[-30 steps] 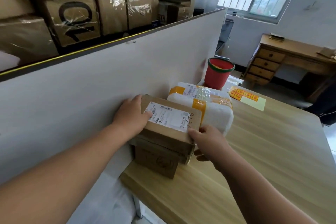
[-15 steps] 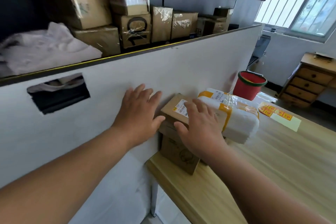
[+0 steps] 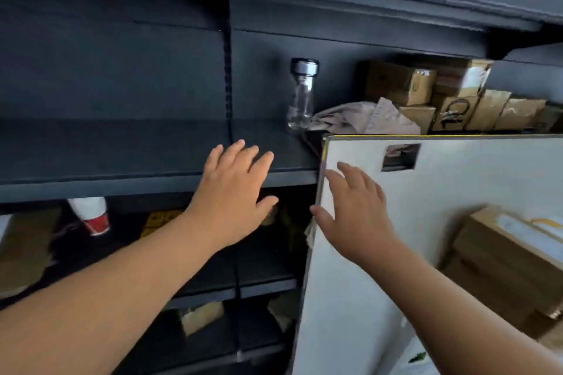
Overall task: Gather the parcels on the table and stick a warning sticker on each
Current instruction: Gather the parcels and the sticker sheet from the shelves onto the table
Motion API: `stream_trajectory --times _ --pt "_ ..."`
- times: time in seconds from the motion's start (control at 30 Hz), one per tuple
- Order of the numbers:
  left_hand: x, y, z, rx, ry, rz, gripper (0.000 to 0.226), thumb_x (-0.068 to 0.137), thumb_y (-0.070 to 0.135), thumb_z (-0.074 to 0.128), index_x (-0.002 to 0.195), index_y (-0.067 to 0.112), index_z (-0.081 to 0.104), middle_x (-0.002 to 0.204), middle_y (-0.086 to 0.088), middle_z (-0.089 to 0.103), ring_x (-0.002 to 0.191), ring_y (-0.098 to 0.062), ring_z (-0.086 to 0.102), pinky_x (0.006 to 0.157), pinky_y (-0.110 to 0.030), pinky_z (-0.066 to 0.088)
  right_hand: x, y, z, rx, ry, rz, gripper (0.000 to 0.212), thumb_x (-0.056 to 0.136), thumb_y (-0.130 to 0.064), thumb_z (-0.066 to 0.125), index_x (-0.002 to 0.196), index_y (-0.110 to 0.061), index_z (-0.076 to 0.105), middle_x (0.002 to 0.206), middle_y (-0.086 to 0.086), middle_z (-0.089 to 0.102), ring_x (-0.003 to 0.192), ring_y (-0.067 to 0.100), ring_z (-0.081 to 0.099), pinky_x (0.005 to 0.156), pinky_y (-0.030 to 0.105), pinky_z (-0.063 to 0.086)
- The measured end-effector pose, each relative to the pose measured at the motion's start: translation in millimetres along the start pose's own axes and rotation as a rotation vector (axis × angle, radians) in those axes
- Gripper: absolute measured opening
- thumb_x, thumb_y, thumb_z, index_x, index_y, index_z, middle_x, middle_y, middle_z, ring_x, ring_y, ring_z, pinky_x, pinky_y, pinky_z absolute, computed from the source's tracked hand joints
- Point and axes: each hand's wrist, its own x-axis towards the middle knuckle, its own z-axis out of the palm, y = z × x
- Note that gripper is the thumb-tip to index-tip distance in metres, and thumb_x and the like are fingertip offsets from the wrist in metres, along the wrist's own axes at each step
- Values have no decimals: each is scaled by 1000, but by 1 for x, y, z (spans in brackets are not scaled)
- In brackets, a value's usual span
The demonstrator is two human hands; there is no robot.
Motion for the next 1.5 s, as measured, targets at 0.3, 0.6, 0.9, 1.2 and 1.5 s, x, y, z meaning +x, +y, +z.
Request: stream_trajectory --times 0.3,0.6,0.9,1.2,1.5 --pt "-142 -175 -85 202 -3 -385 74 91 58 39 151 23 13 156 -2 22 146 -22 11 118 -44 4 9 -218 15 98 -65 -378 67 93 -51 47 149 -24 24 157 1 20 146 22 14 118 44 14" --pt "-223 -293 -120 322 -12 -671 71 91 58 38 150 23 18 153 -2 27 143 -21 18 117 -46 9 41 -372 38 231 -126 -624 66 94 -48 46 150 -23 22 157 0 21 145 22 16 118 42 14" --pt "-216 -428 -119 361 43 -826 73 89 60 43 147 21 26 148 -4 35 138 -24 30 114 -44 20 116 -502 75 429 -192 -680 65 95 -50 46 149 -22 25 156 0 26 143 23 23 116 42 21" --pt "-189 -552 -132 98 154 -985 81 89 55 51 151 17 15 152 -11 25 136 -32 32 108 -42 33 181 -612 94 597 -298 -591 67 91 -51 52 147 -21 29 146 4 37 130 23 41 103 35 39" --pt "-165 -649 -128 -462 166 -1057 77 92 58 40 153 19 12 157 -6 22 139 -28 31 106 -36 32 202 -682 106 926 -424 -211 71 89 -60 50 146 -20 33 145 0 45 129 21 46 98 32 40"
